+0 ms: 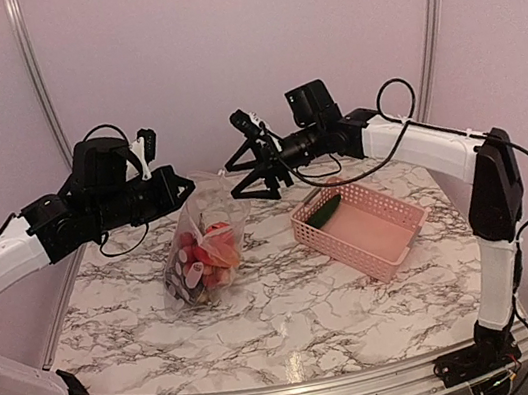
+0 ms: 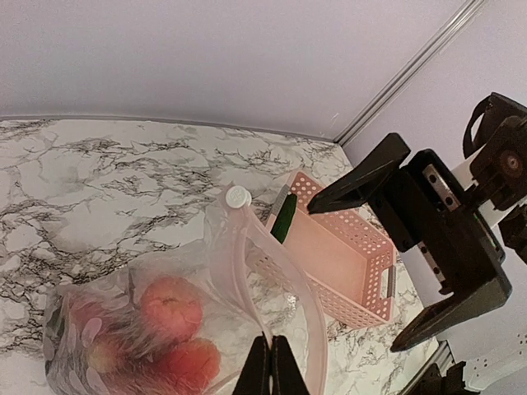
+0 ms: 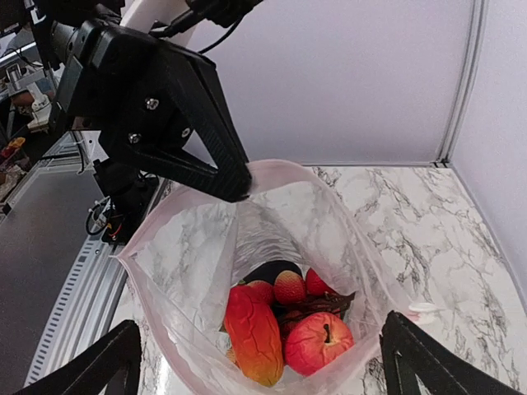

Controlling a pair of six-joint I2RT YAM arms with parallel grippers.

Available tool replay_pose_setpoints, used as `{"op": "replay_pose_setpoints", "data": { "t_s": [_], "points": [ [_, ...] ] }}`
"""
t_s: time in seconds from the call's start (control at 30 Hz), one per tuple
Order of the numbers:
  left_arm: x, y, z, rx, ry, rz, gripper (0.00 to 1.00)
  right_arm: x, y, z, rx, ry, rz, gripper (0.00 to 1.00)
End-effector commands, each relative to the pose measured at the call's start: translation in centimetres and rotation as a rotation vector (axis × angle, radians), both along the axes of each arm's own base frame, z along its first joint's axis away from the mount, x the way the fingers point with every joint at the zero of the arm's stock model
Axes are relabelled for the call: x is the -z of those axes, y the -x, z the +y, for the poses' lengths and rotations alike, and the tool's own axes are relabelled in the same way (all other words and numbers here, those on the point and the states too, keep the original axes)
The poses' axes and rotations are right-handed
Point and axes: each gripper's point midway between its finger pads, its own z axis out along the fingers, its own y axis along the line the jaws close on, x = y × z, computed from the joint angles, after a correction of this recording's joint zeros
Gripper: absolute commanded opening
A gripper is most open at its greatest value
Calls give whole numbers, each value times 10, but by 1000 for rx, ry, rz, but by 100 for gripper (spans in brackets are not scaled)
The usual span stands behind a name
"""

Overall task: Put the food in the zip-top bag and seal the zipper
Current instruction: Place the fake fruit in the zipper food storage bag, then pick up the fake vegetable from the bin.

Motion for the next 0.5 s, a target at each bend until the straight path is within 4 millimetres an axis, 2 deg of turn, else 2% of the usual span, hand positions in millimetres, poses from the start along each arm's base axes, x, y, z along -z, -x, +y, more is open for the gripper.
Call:
{"op": "replay_pose_setpoints", "data": {
  "t_s": [0.0,0.07,0.13,0.27,0.37,0.47],
  "points": [
    [-8,1,10,-21,-1,-34,0,-34,-40,-66,182,8,-67,98],
    [-6,1,9,-18,-3,-33,0,-22,-58,-94,260,57,-97,99],
    [-5,1,8,-17,-6,-31,0,-2,-71,-117,291,154,-186,99],
    [-3,1,9,-16,-12,-30,0,47,-95,-160,360,404,-360,95],
    [-1,1,8,-15,-16,-28,0,76,-105,-189,347,538,-485,86],
    [-1,0,9,-16,-15,-25,0,110,-108,-208,285,688,-593,80]
  ]
}}
